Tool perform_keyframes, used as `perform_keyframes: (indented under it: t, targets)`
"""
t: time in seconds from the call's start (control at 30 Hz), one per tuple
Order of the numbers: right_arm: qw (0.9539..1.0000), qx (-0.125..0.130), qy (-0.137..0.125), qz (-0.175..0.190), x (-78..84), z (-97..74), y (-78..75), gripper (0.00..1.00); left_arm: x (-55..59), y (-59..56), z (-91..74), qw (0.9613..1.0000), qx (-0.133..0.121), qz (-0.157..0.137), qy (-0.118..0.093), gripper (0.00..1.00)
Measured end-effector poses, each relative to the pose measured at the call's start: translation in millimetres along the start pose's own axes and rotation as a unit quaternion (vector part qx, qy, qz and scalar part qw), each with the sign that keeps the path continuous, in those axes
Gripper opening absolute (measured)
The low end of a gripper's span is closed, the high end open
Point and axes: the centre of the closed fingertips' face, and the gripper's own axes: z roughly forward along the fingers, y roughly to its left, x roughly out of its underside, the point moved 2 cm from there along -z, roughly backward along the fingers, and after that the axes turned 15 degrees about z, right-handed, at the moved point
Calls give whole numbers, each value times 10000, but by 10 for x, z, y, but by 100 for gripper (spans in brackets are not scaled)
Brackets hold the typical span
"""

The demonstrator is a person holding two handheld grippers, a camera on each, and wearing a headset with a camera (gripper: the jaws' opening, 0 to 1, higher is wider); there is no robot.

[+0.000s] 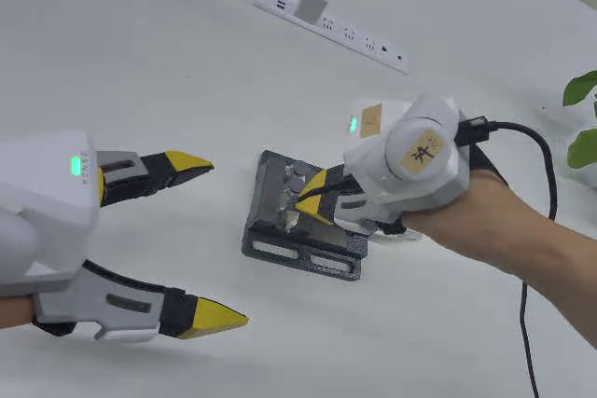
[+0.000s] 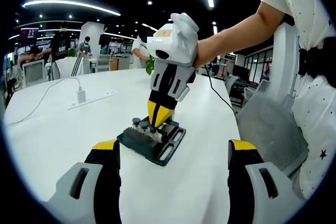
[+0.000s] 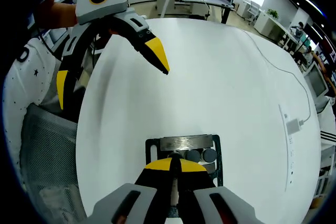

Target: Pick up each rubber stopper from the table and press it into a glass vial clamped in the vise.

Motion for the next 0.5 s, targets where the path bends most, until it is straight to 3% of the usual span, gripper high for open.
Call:
perform_keyframes:
  t: [0.5]
  targets:
    - [9998, 15, 138, -123, -5, 11, -1, 0, -10, 14, 17, 10000, 1, -13, -33, 83]
